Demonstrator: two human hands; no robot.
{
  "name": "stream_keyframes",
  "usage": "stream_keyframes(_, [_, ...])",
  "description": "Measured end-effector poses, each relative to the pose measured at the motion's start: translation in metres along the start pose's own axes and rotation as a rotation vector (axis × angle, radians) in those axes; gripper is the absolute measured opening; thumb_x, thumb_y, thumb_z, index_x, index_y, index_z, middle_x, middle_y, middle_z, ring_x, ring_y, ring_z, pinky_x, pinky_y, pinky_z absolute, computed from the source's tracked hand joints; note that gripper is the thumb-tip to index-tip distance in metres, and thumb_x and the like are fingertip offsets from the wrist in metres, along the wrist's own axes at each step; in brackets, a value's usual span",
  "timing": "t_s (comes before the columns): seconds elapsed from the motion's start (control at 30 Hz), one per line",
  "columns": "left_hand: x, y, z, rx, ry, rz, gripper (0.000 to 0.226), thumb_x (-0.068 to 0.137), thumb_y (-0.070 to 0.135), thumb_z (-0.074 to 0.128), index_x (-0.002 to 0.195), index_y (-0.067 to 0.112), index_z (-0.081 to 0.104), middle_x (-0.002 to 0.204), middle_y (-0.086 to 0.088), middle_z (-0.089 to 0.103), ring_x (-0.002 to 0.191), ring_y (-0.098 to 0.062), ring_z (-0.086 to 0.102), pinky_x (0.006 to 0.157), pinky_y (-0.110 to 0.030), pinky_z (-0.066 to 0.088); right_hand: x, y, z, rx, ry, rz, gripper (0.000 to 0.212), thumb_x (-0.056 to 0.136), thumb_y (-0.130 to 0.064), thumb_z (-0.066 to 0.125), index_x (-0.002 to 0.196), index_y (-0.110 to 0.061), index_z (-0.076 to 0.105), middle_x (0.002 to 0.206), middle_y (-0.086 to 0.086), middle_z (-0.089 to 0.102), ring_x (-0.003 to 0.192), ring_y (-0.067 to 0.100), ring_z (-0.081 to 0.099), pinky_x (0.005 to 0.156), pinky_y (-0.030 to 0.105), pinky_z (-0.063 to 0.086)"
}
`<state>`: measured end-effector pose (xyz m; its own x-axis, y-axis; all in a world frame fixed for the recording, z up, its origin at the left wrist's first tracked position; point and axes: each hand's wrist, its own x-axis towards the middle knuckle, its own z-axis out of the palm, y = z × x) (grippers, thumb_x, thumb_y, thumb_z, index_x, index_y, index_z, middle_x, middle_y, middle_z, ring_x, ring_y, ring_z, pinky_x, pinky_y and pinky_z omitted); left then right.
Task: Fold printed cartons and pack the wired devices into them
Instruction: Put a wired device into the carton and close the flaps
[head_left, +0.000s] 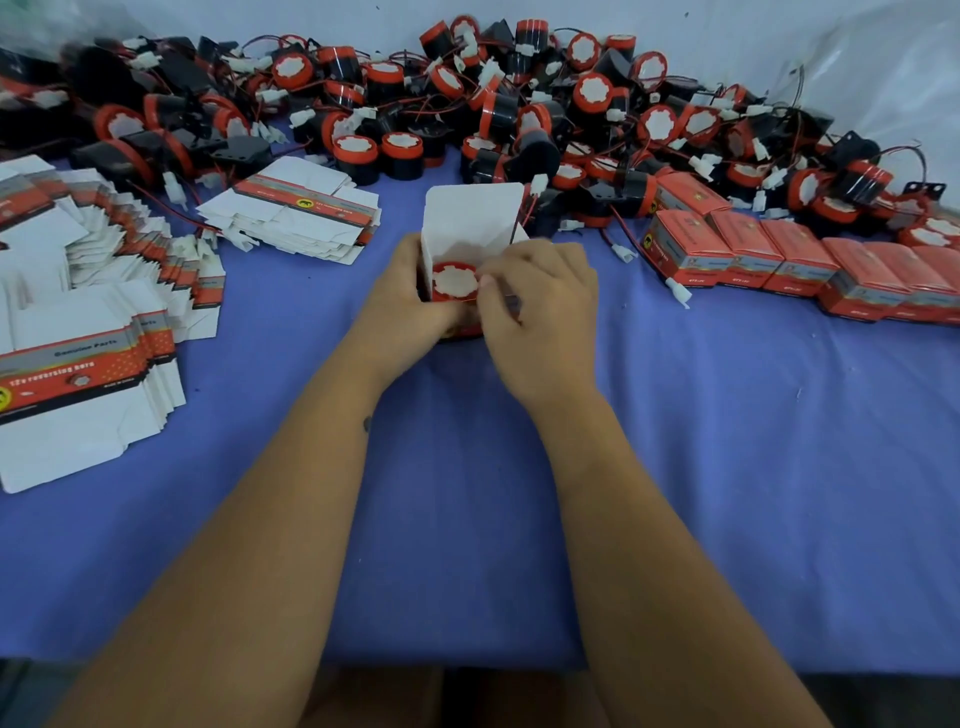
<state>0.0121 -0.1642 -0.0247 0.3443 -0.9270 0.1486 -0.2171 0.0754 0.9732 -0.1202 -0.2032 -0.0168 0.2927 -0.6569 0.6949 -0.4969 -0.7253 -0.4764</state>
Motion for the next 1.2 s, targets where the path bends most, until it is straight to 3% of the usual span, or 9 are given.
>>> stream_keyframes(0.23, [0.001,0.001,0.007,0.085,0.016,-0.078,0.058,0.082,0.061,0.053,0.134,0.041,0.038,0.12,0.017,0.06,0.115,-0.007,0.058,0.098,-0.033,0.046,0.011,-0.001,-0.011,0.575,0.249,0.563,0.022,0.09,-0.004,0.053,0.081,-0.023,0.052,0.09,0.007,0.057,0.074,0.012,0.051,0.069,0.025,0.044])
stream_keyframes(0.43, [0.001,0.0,0.005,0.066,0.055,-0.076,0.027,0.091,0.03,0.057,0.116,0.039,0.054,0.099,0.022,0.068,0.089,0.004,0.065,0.076,-0.023,0.049,0.019,0.006,-0.017,0.796,0.275,0.844,0.016,0.094,-0.006,0.051,0.083,-0.018,0.055,0.081,0.0,0.058,0.06,0.011,0.054,0.061,0.024,0.045])
stream_keyframes(0.57, [-0.002,0.003,0.006,0.055,0.083,-0.048,0.018,0.093,0.033,0.055,0.11,0.039,0.057,0.099,0.02,0.069,0.089,0.005,0.065,0.064,-0.012,0.049,0.022,0.02,-0.014,0.833,0.071,1.04,0.017,0.096,-0.014,0.053,0.104,0.0,0.062,0.091,0.002,0.059,0.079,0.017,0.058,0.074,0.03,0.049])
stream_keyframes(0.7, [-0.001,0.003,0.007,0.125,0.061,-0.023,0.022,0.091,0.027,0.064,0.101,0.044,0.055,0.1,0.023,0.067,0.091,0.007,0.064,0.068,-0.012,0.048,0.024,0.022,-0.015,0.932,0.036,1.001,0.015,0.098,-0.021,0.056,0.097,-0.009,0.066,0.087,-0.002,0.068,0.087,0.017,0.063,0.081,0.034,0.049])
stream_keyframes(0.77, [-0.001,0.002,0.007,0.124,0.058,-0.023,0.022,0.09,0.026,0.065,0.099,0.044,0.054,0.098,0.024,0.067,0.09,0.008,0.064,0.065,-0.01,0.048,0.024,0.02,-0.016,0.953,0.081,0.928,0.01,0.097,-0.02,0.059,0.098,-0.02,0.068,0.085,-0.009,0.069,0.088,0.011,0.063,0.077,0.028,0.049])
stream_keyframes(0.9, [-0.001,0.002,0.008,0.131,0.082,-0.015,0.021,0.09,0.026,0.064,0.098,0.043,0.054,0.088,0.03,0.065,0.084,0.015,0.061,0.056,-0.004,0.044,0.021,0.009,-0.019,0.824,0.19,0.664,0.015,0.093,-0.006,0.062,0.102,-0.013,0.072,0.078,-0.002,0.059,0.074,0.007,0.049,0.069,0.015,0.046])
stream_keyframes(1.0, [0.0,0.002,0.009,0.154,0.082,-0.012,0.02,0.091,0.028,0.062,0.103,0.042,0.053,0.096,0.023,0.066,0.088,0.005,0.064,0.061,-0.009,0.047,0.02,-0.005,-0.022,0.776,0.146,0.481,0.02,0.091,0.0,0.061,0.092,-0.018,0.07,0.079,0.013,0.06,0.077,0.013,0.05,0.076,0.025,0.048])
stream_keyframes(1.1, [0.001,0.0,0.01,0.154,0.085,-0.002,0.02,0.092,0.026,0.061,0.108,0.036,0.054,0.099,0.017,0.066,0.091,-0.002,0.064,0.068,-0.019,0.049,0.018,-0.013,-0.024,0.728,0.031,0.364,0.018,0.086,0.001,0.057,0.083,-0.013,0.068,0.082,-0.006,0.064,0.087,0.013,0.055,0.082,0.031,0.047])
stream_keyframes(1.2, [0.002,0.0,0.01,0.179,0.083,0.0,0.023,0.094,0.028,0.061,0.115,0.027,0.053,0.1,0.012,0.066,0.093,-0.006,0.064,0.073,-0.025,0.053,0.017,-0.019,-0.025,0.768,-0.111,0.339,0.019,0.075,-0.009,0.049,0.074,-0.008,0.068,0.086,0.007,0.064,0.102,0.033,0.055,0.091,0.042,0.048])
